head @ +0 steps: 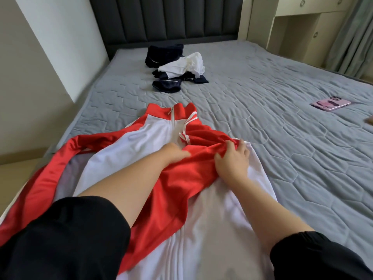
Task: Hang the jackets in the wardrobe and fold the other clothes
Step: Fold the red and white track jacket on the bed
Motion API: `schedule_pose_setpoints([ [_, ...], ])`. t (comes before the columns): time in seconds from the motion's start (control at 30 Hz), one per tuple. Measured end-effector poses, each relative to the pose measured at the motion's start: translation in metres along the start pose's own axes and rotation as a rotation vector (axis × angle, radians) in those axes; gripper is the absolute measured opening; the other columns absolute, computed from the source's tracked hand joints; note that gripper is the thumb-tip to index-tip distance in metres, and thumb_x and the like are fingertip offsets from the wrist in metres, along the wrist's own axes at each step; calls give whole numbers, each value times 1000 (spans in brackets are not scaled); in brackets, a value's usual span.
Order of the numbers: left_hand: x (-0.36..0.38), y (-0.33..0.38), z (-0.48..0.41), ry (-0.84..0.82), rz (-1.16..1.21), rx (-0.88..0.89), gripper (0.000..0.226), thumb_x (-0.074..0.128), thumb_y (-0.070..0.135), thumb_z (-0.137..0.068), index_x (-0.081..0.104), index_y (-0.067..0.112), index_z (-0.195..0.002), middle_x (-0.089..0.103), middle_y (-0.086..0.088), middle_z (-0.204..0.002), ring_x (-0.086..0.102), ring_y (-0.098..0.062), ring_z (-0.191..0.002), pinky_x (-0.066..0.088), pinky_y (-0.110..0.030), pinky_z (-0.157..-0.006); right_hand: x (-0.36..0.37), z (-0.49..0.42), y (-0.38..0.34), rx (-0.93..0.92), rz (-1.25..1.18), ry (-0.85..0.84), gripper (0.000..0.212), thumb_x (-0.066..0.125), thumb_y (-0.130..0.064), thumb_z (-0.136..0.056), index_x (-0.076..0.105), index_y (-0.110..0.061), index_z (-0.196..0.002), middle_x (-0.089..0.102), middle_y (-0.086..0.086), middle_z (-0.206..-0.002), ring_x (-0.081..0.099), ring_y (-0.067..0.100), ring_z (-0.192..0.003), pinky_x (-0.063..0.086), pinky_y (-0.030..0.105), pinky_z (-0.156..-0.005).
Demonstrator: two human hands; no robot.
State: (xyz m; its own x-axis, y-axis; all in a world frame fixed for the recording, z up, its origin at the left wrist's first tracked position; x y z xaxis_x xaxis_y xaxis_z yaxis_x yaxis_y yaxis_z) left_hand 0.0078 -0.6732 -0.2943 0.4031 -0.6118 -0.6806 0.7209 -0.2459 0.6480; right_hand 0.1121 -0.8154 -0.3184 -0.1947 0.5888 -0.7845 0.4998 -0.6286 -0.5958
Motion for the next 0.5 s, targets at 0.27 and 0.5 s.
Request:
schedule_pose_setpoints([
  [0.27,-29,-52,80,-329,186,-213,12,63,11,-87,59,10,-75,63,-2,-54,59,-14,-49,49,-21,-51,-2,62,-18,-247,395,-417,60,39,-45,-94,23,-25,-148,9,6,-158,4,28,-145,4,54,-113],
  [0.5,-31,-110,118,-221,442,-98,30,71,41,-80,66,12,-88,65,0,-62,64,-13,-59,55,-26,-63,1,107,-35,-134,435,-441,67,39,-46,-93,14,-22,-150,-1,10,-159,-2,29,-145,0,54,-113],
])
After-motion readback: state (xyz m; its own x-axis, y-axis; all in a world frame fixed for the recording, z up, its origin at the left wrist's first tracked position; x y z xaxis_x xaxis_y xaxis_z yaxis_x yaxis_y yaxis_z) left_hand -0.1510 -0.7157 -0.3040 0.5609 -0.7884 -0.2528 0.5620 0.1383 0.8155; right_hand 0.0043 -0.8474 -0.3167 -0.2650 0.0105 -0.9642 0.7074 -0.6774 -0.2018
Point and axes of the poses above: each hand's wrist, its own z-axis away from the middle knuckle, its own x-axis out of the palm, y = z × x, the point moved 1 cm from there along -z, towards the middle knuckle
